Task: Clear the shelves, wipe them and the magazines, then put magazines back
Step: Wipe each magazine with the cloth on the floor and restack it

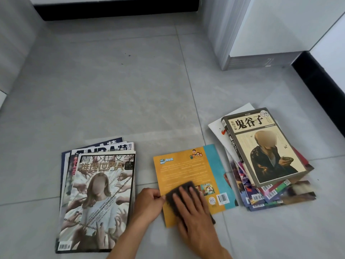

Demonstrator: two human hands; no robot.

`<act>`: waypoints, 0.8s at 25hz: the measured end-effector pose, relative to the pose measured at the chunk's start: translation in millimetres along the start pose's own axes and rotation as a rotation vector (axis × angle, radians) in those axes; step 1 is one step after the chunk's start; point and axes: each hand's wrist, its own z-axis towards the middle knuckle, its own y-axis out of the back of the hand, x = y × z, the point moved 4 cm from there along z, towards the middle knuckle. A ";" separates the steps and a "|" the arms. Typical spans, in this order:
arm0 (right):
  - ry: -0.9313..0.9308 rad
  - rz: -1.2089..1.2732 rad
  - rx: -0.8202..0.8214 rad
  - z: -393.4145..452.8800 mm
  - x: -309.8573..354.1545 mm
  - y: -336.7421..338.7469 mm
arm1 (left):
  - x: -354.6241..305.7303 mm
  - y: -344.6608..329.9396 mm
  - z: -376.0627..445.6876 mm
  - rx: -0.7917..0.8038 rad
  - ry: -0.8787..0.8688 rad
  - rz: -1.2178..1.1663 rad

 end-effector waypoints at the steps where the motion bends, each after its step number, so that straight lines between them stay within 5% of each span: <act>1: 0.070 -0.018 0.018 -12.6 -3.8 0.9 | 1.8 0.3 0.5 -0.005 0.005 -0.001; 4: 0.013 -0.046 0.034 -30.7 -38.8 15.2 | -4.3 1.1 -11.6 0.010 -0.018 -0.055; 9: -0.187 0.028 0.015 -37.1 -49.4 21.4 | -49.2 -12.3 -43.6 0.167 -0.127 -0.600; 15: -0.463 0.421 -0.315 -8.4 -67.7 70.5 | -96.2 55.4 -47.4 0.240 -0.155 -1.165; 20: -0.621 0.686 -0.517 26.4 -57.9 112.3 | -125.2 75.2 -57.3 0.231 -0.200 -1.221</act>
